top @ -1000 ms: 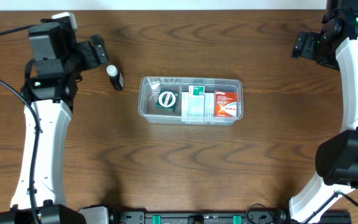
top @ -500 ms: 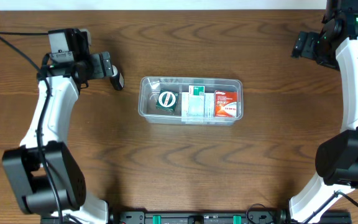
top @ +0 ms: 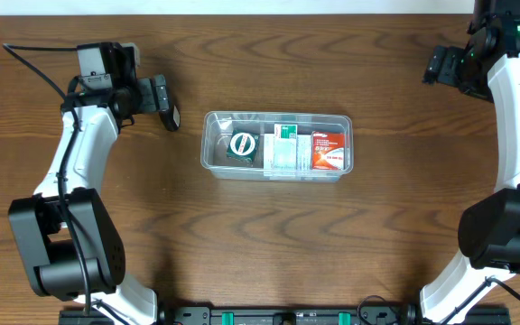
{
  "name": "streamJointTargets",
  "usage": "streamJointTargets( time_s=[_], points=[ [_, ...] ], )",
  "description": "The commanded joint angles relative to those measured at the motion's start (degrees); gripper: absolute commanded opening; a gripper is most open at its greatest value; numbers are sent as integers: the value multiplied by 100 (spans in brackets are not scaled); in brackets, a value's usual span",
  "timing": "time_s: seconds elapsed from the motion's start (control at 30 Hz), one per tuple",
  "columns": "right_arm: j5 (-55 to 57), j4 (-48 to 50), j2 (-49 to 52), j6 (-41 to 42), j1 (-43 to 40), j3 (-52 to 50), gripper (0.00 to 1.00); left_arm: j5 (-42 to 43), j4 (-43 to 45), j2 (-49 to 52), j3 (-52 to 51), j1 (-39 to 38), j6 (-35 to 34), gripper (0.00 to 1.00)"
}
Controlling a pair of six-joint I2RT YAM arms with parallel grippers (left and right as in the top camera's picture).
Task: Pack container
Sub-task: 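Move the left gripper to the dark bottle and grasp its cap, then carry the dark bottle right and lower it into the container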
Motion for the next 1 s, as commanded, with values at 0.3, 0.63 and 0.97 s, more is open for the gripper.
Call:
streamJointTargets(
  time_s=[0.3, 0.63, 0.97],
  points=[
    [79, -7, -61, 28, -15, -15, 99, -111, -221, 323, 24, -374, -96, 98],
    [81, -7, -61, 28, -26, -15, 98, -533, -367, 365, 20, -374, -101, 77],
    [79, -4, -61, 28, -17, -15, 99, -531, -326, 354, 22, -374, -317, 40]
  ],
)
